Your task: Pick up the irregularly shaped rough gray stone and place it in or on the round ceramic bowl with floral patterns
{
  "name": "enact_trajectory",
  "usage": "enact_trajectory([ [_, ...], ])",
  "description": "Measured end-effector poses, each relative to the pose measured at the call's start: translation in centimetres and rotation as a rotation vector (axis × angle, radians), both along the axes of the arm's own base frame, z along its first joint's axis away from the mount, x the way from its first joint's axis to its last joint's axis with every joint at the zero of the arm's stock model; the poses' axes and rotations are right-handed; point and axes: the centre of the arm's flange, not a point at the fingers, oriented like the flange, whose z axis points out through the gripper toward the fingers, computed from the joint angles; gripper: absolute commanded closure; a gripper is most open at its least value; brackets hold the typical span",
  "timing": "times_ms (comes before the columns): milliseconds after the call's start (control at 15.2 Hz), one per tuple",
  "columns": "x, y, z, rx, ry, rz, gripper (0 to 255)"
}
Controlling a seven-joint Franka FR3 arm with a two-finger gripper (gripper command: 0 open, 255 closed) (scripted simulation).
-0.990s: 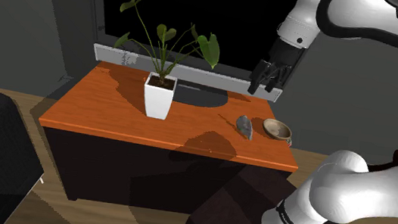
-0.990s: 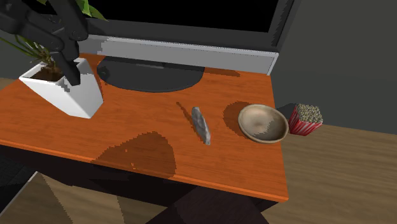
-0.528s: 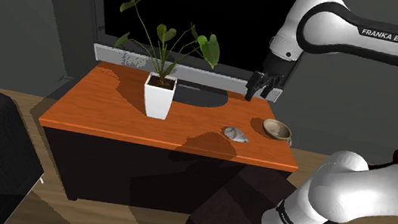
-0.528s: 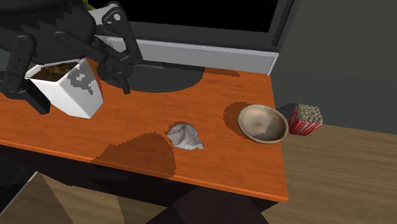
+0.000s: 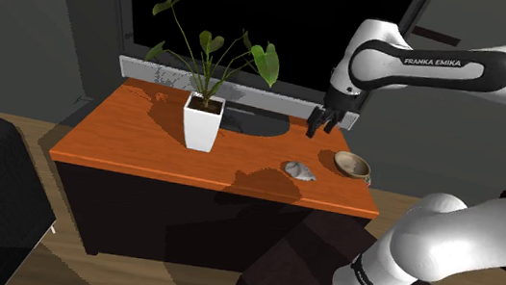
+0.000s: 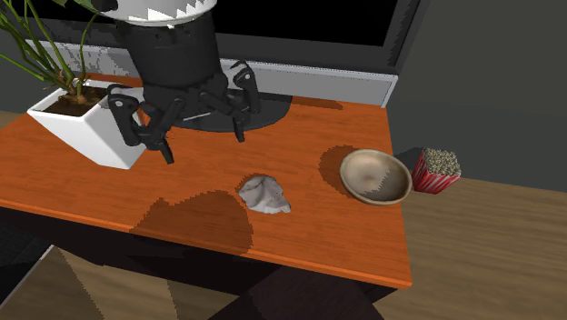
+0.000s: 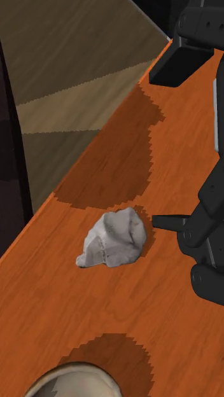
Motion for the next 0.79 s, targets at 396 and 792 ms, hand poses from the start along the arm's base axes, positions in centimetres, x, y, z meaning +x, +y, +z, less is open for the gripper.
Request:
enact_trajectory([
  [396, 2.3, -4.8, -5.0, -0.016, 0.018, 0.011, 0],
  [792, 4.4, -10.4, -10.9, -0.032, 0.036, 0.021, 0],
])
